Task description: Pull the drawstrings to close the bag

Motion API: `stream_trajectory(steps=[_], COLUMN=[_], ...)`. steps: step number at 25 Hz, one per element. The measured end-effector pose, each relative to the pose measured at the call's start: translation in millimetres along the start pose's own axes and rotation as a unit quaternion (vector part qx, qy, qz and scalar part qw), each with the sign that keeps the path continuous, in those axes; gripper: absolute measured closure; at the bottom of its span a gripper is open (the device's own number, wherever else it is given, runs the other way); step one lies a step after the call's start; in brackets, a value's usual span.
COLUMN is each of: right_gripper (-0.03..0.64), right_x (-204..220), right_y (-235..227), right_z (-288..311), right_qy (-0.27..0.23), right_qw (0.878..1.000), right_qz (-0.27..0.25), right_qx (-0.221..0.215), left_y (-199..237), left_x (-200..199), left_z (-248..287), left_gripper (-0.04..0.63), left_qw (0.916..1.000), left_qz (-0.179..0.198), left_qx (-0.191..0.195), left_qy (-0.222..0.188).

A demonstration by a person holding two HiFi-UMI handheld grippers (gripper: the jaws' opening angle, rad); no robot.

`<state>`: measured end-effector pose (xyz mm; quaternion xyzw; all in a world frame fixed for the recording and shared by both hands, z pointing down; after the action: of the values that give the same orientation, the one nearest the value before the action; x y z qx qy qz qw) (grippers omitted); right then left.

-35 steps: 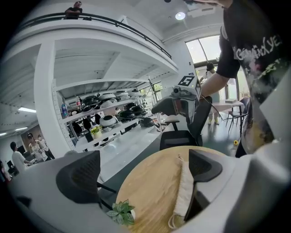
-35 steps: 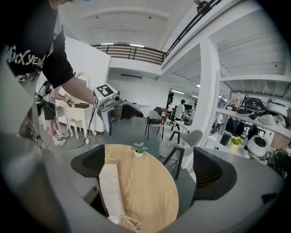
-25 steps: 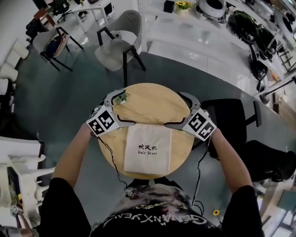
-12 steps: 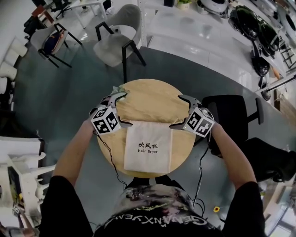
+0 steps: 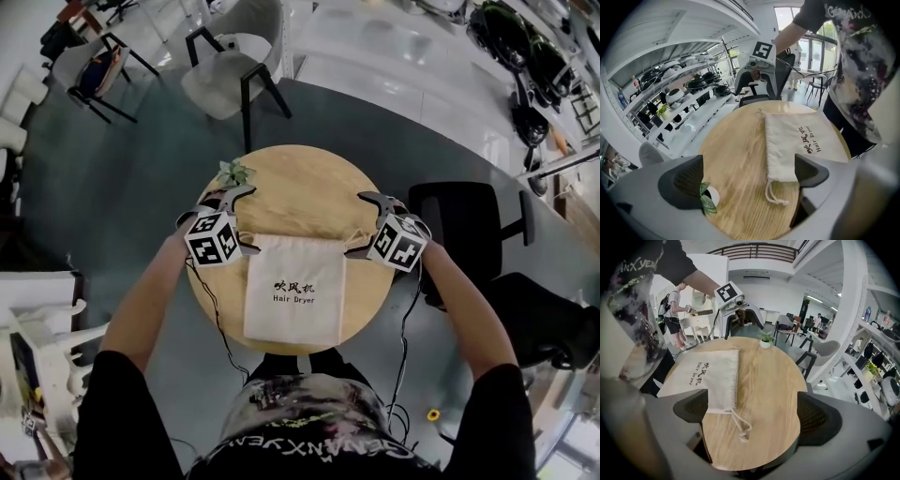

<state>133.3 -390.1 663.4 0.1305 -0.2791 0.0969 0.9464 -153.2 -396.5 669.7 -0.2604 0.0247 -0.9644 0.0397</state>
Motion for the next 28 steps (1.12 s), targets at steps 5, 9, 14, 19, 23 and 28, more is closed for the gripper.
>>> stream_trajectory(steps=[5,9,14,19,23,28], right_gripper=[0.032,0.034,0.035,0.041,0.044,0.057], right_x=[14,23,38,50,56,64], right_y=[7,10,12,13,16,15], right_z=[20,34,49,60,66,72], right_qy=[0.026,0.045,0.072,0.085,0.093,0.102], right_qw=[0.999,0.998,0.995,0.994,0.992,0.990], right_qz=[-0.007,-0.017,-0.019,-0.013,-0.016,-0.019], right_qx=[-0.021,-0.038,-0.060,-0.072,-0.083,-0.098], left_y=[-2,-5,-5,-8,-8,-4], left_x=[21,34,45,60,71,73], left_z=[22,36,49,65,76,82], left_gripper=[0.008,0.008,0.008,0.008,0.008,0.008], left_qw=[0.9992,0.9978,0.9947,0.9887,0.9837,0.9788], left_qz=[-0.012,-0.019,-0.009,-0.007,-0.016,-0.011], left_qx=[0.029,0.048,0.075,0.107,0.129,0.150], left_qy=[0.023,0.042,0.071,0.105,0.124,0.139])
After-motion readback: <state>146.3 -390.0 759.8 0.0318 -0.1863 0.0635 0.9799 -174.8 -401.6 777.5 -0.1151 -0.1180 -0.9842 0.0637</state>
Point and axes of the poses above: the fingertips, and each gripper's own axes: z forward along the fingers, y to its left, x out of its underside, the point moved 10 cm from there along -z, backward along the fingers, and after that the axes turned 8 degrees about x, right-handed, at the moved point
